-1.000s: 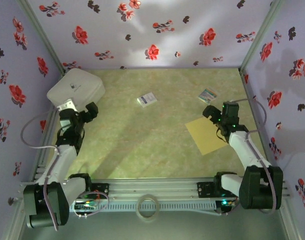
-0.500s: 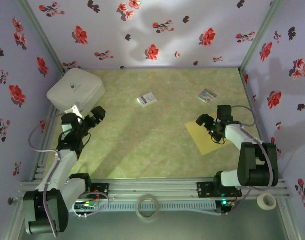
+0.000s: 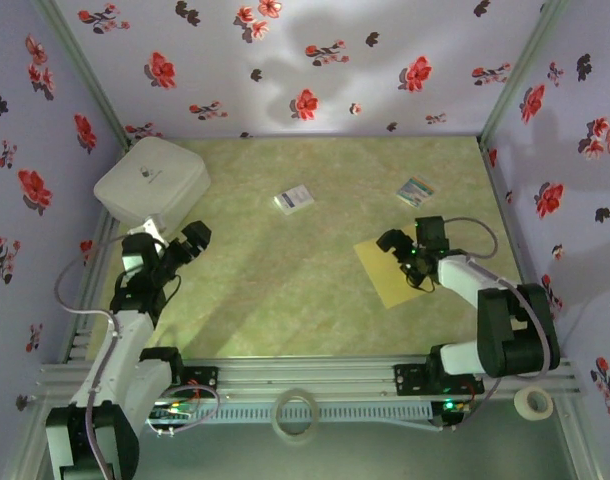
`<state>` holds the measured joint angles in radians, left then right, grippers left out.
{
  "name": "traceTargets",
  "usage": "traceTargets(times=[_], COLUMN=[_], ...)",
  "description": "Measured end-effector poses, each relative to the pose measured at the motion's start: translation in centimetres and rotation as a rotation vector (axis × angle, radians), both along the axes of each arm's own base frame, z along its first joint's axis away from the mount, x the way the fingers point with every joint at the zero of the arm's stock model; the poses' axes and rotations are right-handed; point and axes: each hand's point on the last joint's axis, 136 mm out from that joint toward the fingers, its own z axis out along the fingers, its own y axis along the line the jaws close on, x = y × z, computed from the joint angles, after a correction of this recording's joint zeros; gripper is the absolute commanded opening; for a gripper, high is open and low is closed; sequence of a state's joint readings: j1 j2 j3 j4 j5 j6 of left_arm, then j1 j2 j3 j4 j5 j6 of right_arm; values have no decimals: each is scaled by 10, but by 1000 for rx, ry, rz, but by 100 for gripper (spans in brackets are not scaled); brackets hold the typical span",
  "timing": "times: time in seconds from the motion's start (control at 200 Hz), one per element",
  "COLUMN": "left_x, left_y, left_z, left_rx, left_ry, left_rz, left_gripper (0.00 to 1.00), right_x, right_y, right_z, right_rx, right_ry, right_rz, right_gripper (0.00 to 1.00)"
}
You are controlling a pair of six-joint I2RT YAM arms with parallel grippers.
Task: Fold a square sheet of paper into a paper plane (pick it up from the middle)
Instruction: Move the square sheet of paper to the center of the table.
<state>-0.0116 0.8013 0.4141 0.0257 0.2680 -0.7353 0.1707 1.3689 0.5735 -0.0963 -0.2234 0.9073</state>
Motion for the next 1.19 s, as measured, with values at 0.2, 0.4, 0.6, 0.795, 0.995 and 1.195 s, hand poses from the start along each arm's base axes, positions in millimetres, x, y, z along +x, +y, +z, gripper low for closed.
traceTargets(times=[0.2,0.4,0.6,0.795,0.995,1.195], left_x=[-5,-5,-6,-6,-9,-13], left_y=[9,13,6,-11,-33,-43], left_z=[-14,-13,-4,3,5,5], left_rx=[12,-11,-31,-82,-111,-118], left_ry=[63,67,36,-6,-9,-7], left_rz=[51,88,44,-42,-133,-174], left_gripper=[100,100,100,100,100,100], right_x=[-12,-32,-36,-22,-34,-34], right_y=[33,65,58,40,42,49], right_z=[2,6,22,28,-1,-4], right_rx=[63,136,22,-67,-75,-51], right_ry=[-13,13,21,5,101,107], right_rz=[-77,-106,3,127,249,278], right_gripper=[98,98,98,95,90,90])
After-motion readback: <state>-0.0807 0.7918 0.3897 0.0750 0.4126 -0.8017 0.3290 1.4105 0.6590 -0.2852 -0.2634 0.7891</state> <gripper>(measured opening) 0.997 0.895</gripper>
